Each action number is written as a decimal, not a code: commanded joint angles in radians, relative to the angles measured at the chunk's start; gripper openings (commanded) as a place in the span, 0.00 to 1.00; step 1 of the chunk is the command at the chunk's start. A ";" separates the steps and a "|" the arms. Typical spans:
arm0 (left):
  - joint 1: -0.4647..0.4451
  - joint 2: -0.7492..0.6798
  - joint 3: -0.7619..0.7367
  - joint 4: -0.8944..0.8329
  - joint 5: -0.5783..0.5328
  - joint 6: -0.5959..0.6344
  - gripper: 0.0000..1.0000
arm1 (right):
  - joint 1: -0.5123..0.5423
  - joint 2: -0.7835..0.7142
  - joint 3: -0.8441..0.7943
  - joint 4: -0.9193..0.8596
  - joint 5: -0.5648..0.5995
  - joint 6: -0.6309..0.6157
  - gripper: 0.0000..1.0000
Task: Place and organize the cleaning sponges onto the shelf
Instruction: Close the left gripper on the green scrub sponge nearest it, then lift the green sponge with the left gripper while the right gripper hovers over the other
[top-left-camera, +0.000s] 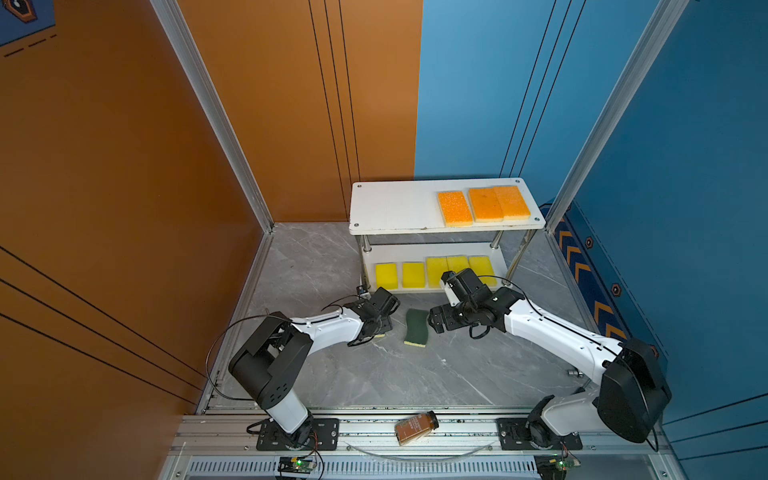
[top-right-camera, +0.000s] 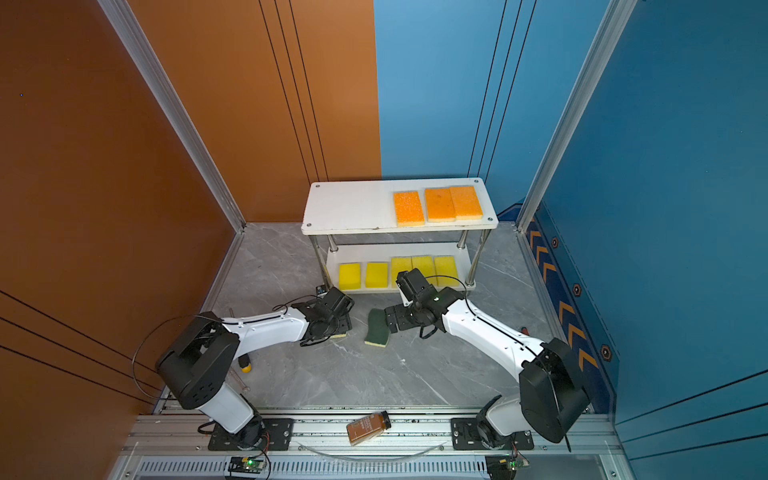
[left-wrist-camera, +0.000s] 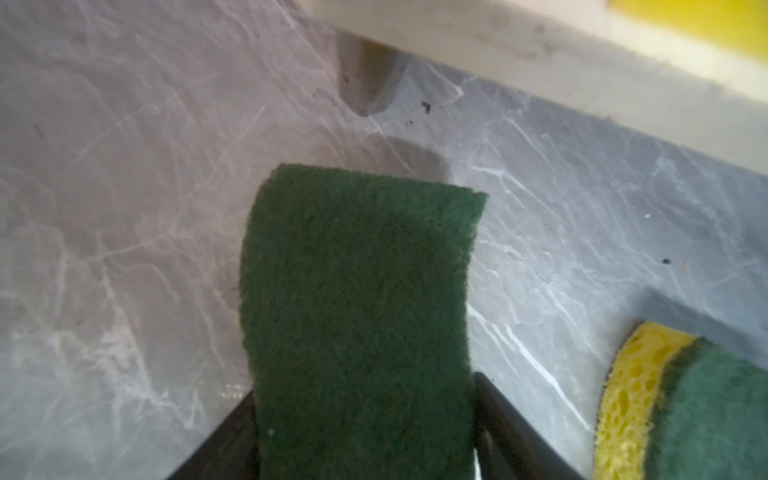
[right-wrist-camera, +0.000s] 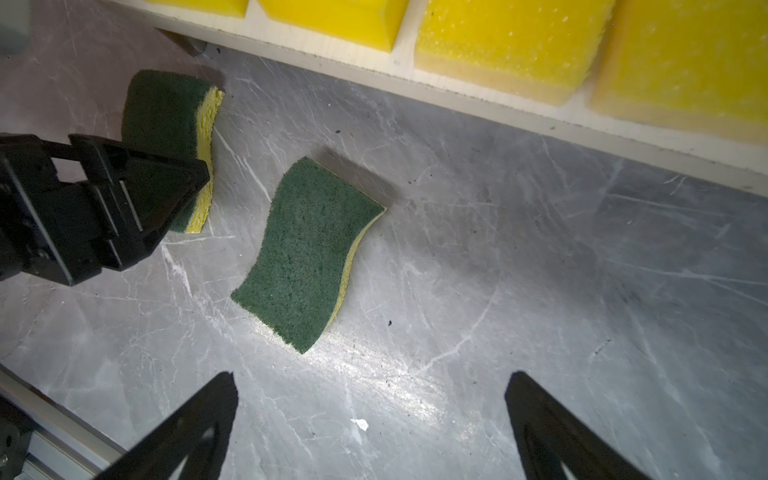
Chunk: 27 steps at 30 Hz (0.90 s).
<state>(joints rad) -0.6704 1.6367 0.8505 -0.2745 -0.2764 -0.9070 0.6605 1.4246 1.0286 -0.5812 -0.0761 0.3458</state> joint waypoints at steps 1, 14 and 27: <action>-0.016 0.013 -0.012 -0.043 0.003 0.030 0.67 | -0.005 -0.003 -0.009 0.020 -0.011 0.019 0.99; -0.028 -0.190 0.051 -0.289 0.027 0.136 0.63 | -0.002 0.076 0.036 0.003 -0.022 0.018 0.99; -0.024 -0.461 0.358 -0.590 0.006 0.262 0.56 | 0.011 0.170 0.083 -0.046 -0.007 -0.002 0.98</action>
<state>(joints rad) -0.6888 1.2194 1.1378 -0.7551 -0.2581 -0.7010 0.6636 1.5818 1.0817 -0.5762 -0.0868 0.3485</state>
